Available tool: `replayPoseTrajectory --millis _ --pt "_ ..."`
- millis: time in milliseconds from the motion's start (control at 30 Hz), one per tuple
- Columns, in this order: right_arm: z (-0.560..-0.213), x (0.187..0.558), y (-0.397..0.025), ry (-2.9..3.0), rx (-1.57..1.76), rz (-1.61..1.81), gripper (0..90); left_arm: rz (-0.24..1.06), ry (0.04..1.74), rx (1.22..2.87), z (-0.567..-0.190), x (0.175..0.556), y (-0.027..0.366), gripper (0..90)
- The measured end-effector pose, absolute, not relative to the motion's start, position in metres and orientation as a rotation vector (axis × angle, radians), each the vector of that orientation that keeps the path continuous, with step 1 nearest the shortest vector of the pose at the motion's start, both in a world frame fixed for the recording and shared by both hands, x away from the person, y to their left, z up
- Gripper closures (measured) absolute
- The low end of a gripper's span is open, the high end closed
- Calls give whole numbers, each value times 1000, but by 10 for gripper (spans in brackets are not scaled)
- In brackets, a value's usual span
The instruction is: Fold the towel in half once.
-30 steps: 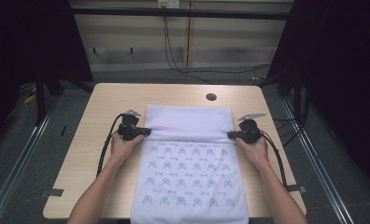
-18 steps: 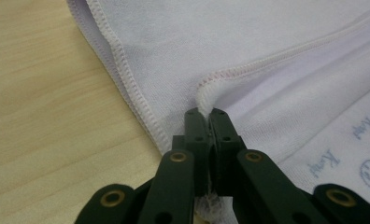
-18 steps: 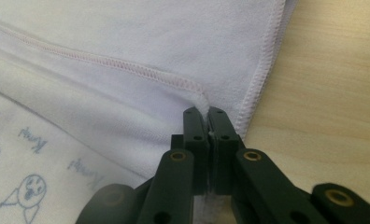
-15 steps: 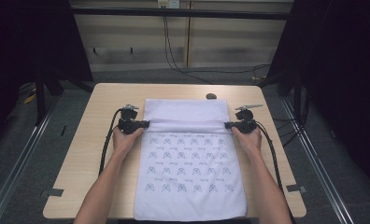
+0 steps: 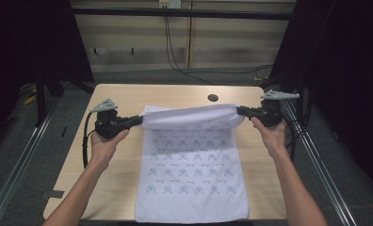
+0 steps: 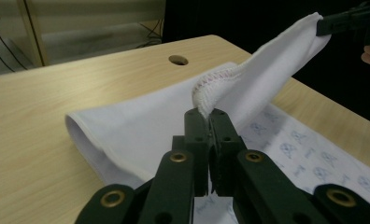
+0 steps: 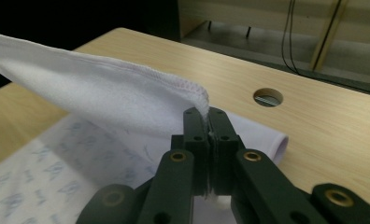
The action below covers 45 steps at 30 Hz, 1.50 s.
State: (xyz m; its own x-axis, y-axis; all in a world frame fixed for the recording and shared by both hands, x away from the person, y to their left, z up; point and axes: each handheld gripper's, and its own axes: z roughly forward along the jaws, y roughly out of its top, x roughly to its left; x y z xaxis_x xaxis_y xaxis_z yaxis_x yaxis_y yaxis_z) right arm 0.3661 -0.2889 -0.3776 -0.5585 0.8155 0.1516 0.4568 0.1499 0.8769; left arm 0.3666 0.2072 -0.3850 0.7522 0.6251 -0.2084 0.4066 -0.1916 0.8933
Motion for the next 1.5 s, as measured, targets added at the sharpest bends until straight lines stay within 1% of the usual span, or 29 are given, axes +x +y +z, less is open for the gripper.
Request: replayPoseTrajectory --millis 167,367,467,533,633,700,800,867,967,1033,1100,1167,1233,1367,1400,1500 --pt "-365 324 -291 2100 1144 1441 881 250 735 1807 -366 327 216 880" --pt "-343 287 -292 2090 1044 1489 881 262 666 1751 -335 296 222 879" --pt "-336 271 -297 2072 1017 1518 881 233 636 1761 -337 284 221 878" --pt "-343 264 -300 2094 1030 1494 881 208 640 1818 -348 275 217 877" --pt "-368 249 -302 2147 1071 1490 880 154 655 1874 -373 258 217 874" --pt "-394 230 -300 2228 1093 1446 879 112 653 1914 -392 249 219 874" --pt "-427 212 -299 2307 1141 1426 876 48 670 1961 -420 244 218 874" --pt "-442 204 -300 2340 1169 1425 870 -1 690 2001 -440 241 218 873" --pt "-451 195 -299 2434 1158 1379 858 -60 684 2066 -457 232 219 872" --pt "-454 185 -296 2483 1128 1366 842 -104 658 2114 -465 227 218 868" --pt "-459 175 -294 2555 1089 1339 806 -140 604 2161 -470 223 218 860" --pt "-467 170 -293 2626 1075 1288 796 -167 559 2199 -469 221 215 850" --pt "-472 165 -293 2666 1078 1284 757 -197 500 2242 -467 219 210 828" --pt "-472 155 -297 2698 1075 1318 681 -258 469 2232 -466 215 212 783" --pt "-472 152 -300 2703 1076 1315 639 -262 465 2225 -465 215 215 771" --pt "-471 151 -306 2651 1110 1328 592 -220 511 2151 -461 220 225 705"
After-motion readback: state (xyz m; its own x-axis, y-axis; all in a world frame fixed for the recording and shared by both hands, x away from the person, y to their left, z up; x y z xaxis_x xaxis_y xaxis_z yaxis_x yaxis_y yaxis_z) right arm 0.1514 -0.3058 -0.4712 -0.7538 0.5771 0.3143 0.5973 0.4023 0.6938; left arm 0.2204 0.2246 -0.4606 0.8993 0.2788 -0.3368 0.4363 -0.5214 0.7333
